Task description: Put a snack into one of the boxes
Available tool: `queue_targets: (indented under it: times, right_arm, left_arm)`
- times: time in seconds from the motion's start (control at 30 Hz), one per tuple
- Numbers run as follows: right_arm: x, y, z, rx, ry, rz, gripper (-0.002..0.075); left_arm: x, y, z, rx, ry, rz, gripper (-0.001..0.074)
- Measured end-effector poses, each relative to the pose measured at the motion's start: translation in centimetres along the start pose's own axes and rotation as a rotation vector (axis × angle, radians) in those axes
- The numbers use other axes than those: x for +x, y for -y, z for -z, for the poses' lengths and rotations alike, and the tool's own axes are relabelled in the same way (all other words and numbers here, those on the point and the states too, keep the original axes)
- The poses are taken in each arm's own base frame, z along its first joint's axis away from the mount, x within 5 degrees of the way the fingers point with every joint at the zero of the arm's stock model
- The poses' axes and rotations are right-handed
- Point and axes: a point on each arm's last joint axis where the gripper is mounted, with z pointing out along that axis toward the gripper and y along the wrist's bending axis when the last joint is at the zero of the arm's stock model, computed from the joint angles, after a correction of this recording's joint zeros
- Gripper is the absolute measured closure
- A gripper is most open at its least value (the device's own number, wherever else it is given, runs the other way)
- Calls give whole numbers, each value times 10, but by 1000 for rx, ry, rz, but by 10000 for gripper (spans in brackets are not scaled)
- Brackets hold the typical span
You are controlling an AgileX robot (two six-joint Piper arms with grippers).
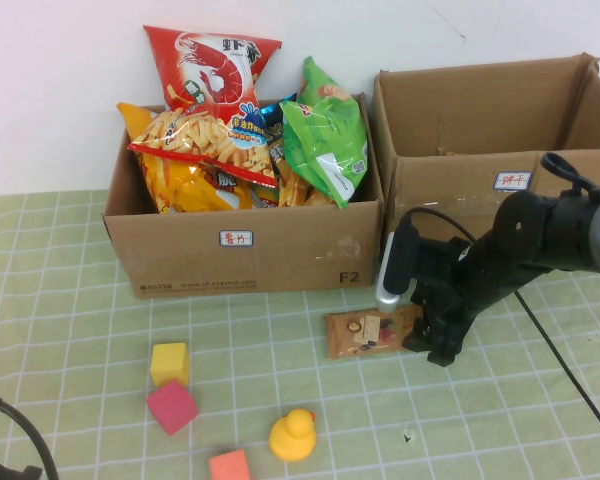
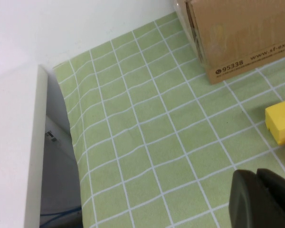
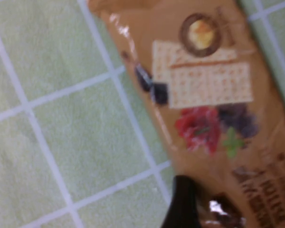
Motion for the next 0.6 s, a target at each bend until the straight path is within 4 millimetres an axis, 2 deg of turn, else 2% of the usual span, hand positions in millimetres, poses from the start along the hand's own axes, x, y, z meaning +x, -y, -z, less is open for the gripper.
queue_targets:
  times: [0.2, 0.37, 0.5, 0.6]
  right_arm:
    - [3, -2, -3, -32, -31, 33, 225]
    - [-1, -11, -4, -93, -46, 52, 225]
    - [-19, -27, -6, -114, -37, 101, 225]
    - [-28, -31, -8, -79, -19, 52, 225]
  left_arm:
    - [3, 0, -1, -1, -6, -5, 737]
    - [3, 0, -1, -1, -6, -5, 737]
    - [2, 0, -1, -3, -4, -8, 737]
    - [2, 0, -1, -3, -4, -8, 737]
